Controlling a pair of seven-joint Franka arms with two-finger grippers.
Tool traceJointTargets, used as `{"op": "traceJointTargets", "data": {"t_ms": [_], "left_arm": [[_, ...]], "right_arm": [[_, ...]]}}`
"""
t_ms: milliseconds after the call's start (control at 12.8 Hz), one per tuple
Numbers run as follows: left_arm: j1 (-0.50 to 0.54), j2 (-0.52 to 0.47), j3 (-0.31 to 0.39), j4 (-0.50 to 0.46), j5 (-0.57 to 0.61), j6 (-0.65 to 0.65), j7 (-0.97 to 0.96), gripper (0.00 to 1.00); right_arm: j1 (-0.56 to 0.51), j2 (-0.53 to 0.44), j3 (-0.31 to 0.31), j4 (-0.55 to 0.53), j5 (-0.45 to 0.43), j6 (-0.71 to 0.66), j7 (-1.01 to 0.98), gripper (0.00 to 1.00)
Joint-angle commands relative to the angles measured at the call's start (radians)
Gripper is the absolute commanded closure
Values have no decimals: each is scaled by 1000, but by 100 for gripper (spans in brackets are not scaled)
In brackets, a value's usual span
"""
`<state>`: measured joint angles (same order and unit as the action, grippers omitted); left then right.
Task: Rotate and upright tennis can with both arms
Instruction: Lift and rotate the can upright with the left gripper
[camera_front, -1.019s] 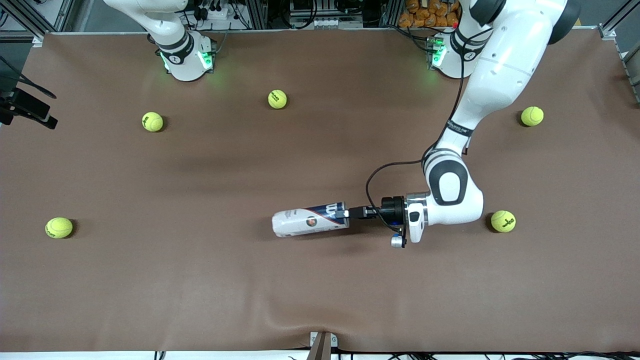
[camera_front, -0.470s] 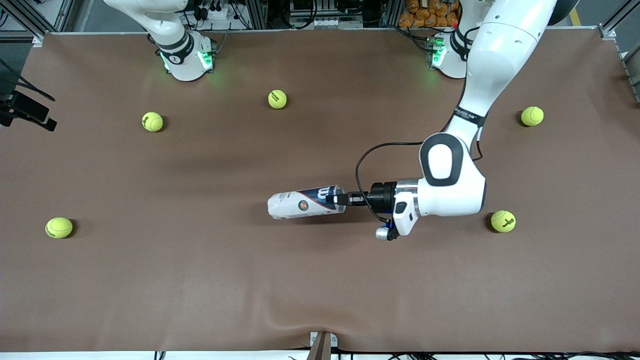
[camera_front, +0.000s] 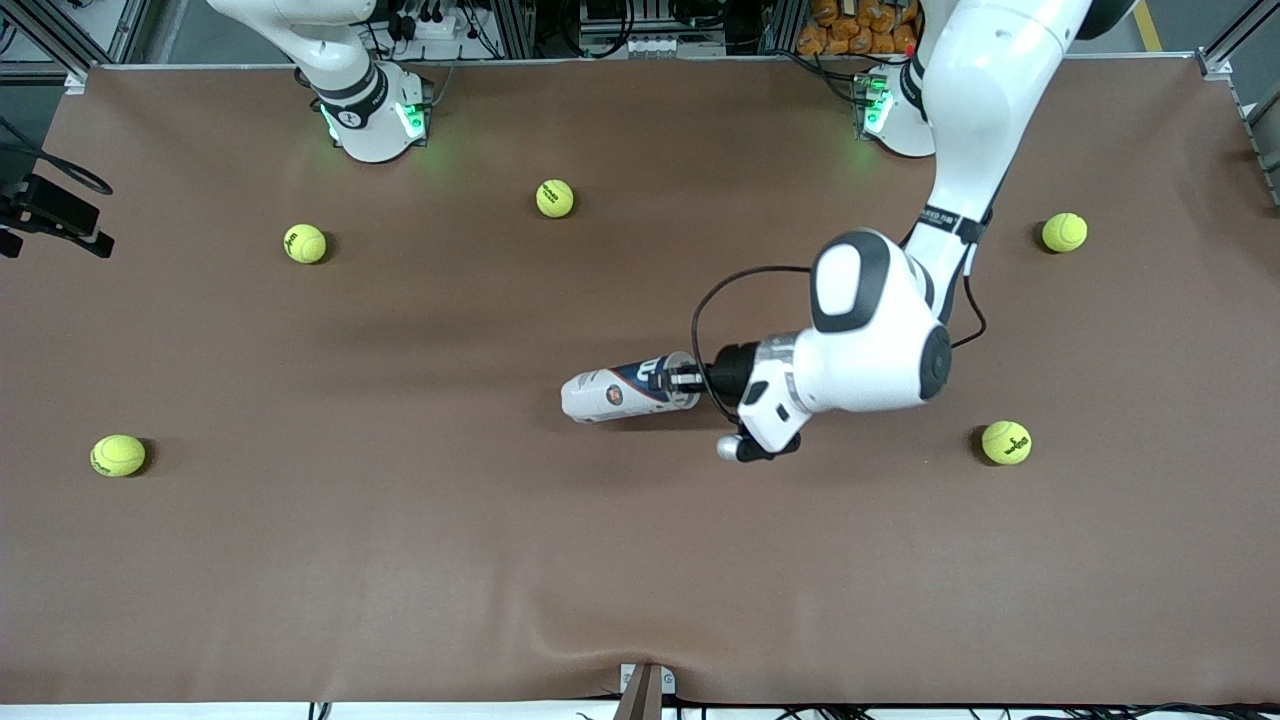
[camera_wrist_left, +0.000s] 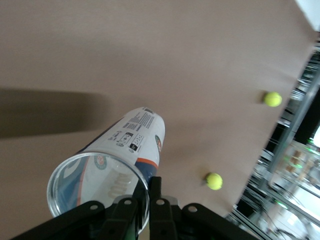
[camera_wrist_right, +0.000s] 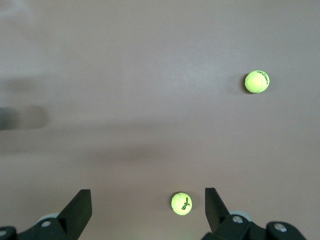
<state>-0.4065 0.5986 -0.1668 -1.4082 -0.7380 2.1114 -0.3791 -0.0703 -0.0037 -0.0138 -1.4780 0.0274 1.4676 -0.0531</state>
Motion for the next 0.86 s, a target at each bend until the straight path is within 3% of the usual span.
{"op": "traceJointTargets", "data": {"t_ms": [0, 235, 470, 784], "left_arm": [[-78, -39, 6, 43, 217, 2, -223, 100], [-152, -40, 0, 58, 440, -25, -437, 100], [-227, -40, 13, 104, 589, -170, -565, 100], [-296, -51, 13, 147, 681, -356, -685, 100]], "right_arm": [[-12, 1, 3, 10, -6, -33, -7, 0], [-11, 1, 3, 12, -6, -79, 44, 0], [-11, 1, 3, 12, -6, -79, 70, 0], [-13, 1, 3, 13, -7, -76, 70, 0]]}}
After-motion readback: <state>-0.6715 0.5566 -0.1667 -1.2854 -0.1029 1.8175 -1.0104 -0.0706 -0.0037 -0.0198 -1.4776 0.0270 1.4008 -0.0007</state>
